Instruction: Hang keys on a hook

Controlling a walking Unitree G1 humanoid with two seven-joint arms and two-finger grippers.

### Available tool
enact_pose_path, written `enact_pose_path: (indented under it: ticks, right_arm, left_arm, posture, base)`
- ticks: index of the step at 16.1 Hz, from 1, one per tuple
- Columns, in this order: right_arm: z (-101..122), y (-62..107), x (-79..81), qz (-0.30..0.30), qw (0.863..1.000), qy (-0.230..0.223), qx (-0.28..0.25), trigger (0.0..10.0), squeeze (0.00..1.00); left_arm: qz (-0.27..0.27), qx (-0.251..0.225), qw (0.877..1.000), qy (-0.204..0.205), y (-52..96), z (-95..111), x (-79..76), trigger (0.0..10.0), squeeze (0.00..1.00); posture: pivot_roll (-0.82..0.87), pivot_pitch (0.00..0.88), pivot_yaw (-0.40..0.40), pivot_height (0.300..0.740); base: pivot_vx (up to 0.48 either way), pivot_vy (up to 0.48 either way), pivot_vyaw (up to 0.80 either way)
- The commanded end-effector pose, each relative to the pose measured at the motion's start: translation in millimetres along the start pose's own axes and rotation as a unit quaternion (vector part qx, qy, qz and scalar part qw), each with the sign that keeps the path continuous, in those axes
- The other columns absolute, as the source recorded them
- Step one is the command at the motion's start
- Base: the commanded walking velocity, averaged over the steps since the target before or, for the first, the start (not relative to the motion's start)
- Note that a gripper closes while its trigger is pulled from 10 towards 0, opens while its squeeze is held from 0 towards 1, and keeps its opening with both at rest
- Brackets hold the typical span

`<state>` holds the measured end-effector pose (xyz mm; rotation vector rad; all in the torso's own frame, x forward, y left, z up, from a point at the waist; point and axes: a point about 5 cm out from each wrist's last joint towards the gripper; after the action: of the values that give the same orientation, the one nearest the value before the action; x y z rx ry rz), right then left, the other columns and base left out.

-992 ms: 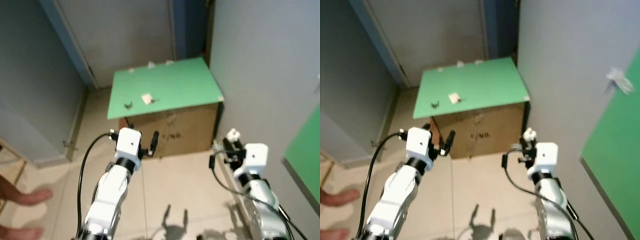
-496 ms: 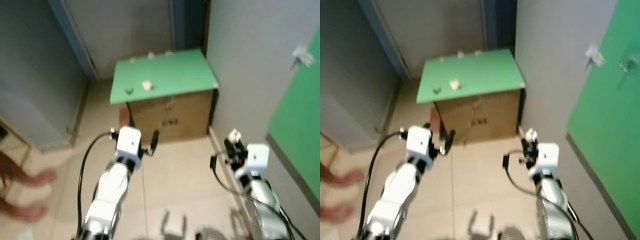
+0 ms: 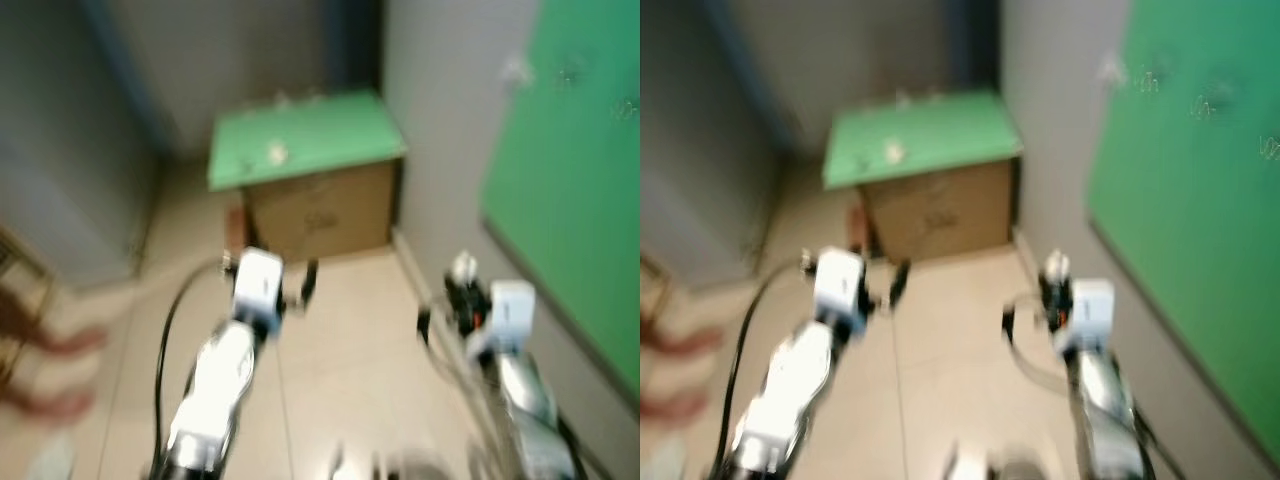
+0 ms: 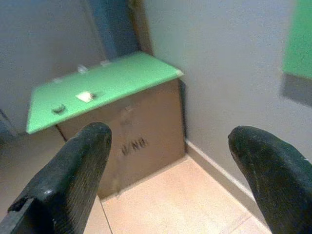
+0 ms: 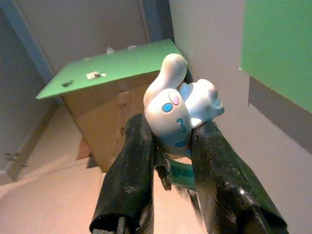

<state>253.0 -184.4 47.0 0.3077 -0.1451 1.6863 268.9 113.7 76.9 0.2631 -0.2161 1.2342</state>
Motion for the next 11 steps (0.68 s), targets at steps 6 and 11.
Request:
enact_pose_path:
  ticks: [6, 11]
  right_arm:
    - [33, -24.6, 24.1, 0.142, 0.99, 0.0, 0.019, 0.0, 0.0]
    - [55, -30.1, 21.0, 0.207, 0.977, 0.007, 0.056, 0.0, 0.0]
  left_arm:
    - [-0.066, 0.022, 0.997, -0.03, -17.2, -3, 20.9, 10.0, 0.0]
    - [-0.209, 0.017, 0.976, -0.051, -27.1, 9, 26.4, 10.0, 0.0]
  posture:
    - [-0.26, 0.0, 0.15, 0.74]
    - [-0.27, 0.0, 0.152, 0.74]
  base:
    - [0.0, 0.0, 0.0]
    - [0.0, 0.0, 0.0]
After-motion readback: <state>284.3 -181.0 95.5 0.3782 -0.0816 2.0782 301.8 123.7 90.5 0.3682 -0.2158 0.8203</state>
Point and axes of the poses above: a point about 5 cm out from each wrist's last joint towards the gripper, its own y axis pointing back from the gripper into the wrist, its own z axis along the axis of the wrist's last joint, x = y × z, and after that the axes turned 12 degrees about -y, right-handed
